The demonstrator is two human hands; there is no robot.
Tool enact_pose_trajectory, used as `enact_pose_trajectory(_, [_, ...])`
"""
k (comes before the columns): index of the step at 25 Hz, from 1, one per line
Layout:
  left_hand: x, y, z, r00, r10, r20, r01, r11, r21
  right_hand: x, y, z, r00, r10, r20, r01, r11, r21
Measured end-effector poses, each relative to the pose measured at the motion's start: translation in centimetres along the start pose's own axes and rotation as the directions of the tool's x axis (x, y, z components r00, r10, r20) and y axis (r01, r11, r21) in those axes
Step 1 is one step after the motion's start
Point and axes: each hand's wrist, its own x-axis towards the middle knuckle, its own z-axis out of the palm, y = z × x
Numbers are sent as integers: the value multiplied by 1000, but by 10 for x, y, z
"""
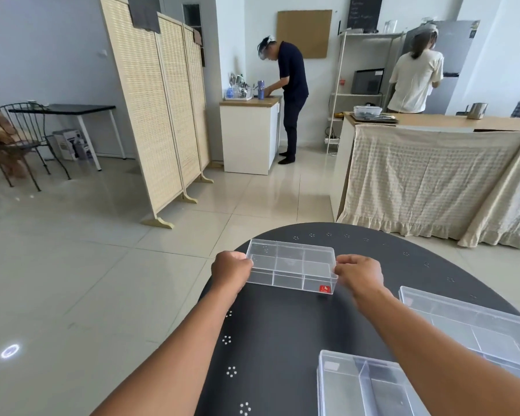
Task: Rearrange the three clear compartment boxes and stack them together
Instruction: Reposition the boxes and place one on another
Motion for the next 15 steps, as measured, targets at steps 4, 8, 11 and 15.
enact_pose_trajectory(4, [37, 3, 0, 1000, 4, -23, -5, 999, -32, 32, -3, 22, 1000, -1, -16, 1, 1000, 21])
enact_pose_trajectory(8, [59, 2, 4, 1000, 18, -22, -19, 999, -35, 47, -6, 33, 999, -45, -26, 45, 999, -15])
enact_pose_trajectory(11, [59, 1, 4, 1000, 19, -20, -20, 998, -56, 50, -5, 36, 997, -60, -43, 58, 998, -40])
enact_pose_trajectory(15, [28, 2, -5, 989, 112, -96, -112, 994, 7, 37, -12, 18, 993, -86, -77, 82, 995, -54])
